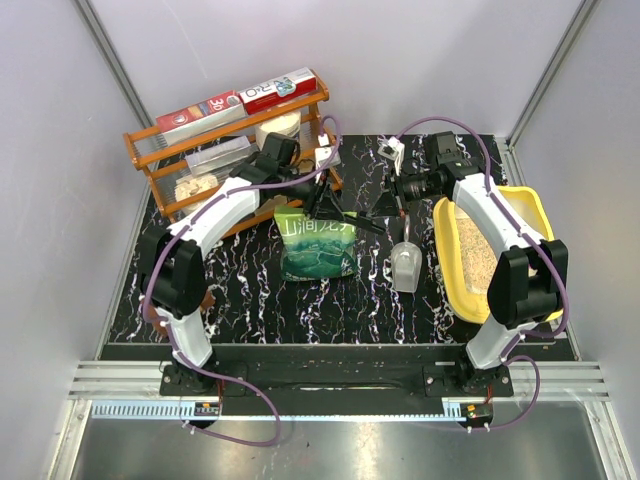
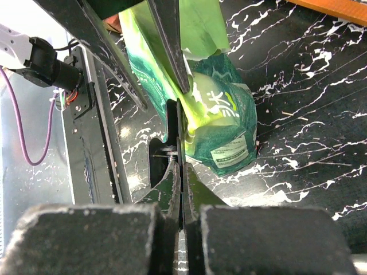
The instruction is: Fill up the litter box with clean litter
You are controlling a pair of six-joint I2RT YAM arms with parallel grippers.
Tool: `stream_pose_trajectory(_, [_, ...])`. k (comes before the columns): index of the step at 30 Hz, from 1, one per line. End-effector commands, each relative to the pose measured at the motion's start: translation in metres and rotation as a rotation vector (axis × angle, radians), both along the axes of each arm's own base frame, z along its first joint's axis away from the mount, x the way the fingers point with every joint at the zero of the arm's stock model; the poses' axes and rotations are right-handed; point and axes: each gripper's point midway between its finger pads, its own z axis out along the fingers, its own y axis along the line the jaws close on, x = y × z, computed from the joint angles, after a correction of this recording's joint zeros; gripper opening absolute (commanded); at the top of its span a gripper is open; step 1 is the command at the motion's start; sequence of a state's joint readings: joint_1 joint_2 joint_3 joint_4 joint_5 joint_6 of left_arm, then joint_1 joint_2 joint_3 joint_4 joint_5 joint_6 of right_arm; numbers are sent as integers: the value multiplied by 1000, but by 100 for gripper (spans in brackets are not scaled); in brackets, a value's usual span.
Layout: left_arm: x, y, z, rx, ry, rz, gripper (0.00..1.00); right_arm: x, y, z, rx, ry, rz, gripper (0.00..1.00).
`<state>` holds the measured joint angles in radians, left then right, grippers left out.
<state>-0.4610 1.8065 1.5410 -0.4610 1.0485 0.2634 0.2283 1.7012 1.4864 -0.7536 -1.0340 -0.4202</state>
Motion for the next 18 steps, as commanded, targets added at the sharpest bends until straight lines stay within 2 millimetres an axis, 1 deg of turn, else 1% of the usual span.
stream_pose_trajectory(1, [-11,-12,13,-43,-32,-94,40,16,5,9,35,-61,-17,0])
stream_pose_trajectory(6, [-13,-14,6,-22,-58,-125,40,15,6,9,44,-45,-18,0])
stream_pose_trajectory(13, [-17,-13,3,-13,-86,-156,38,15,6,8,45,-38,-26,0])
stream_pose_trajectory(18, [-17,-11,-3,18,-124,-170,29,11,5,5,39,-30,-29,0])
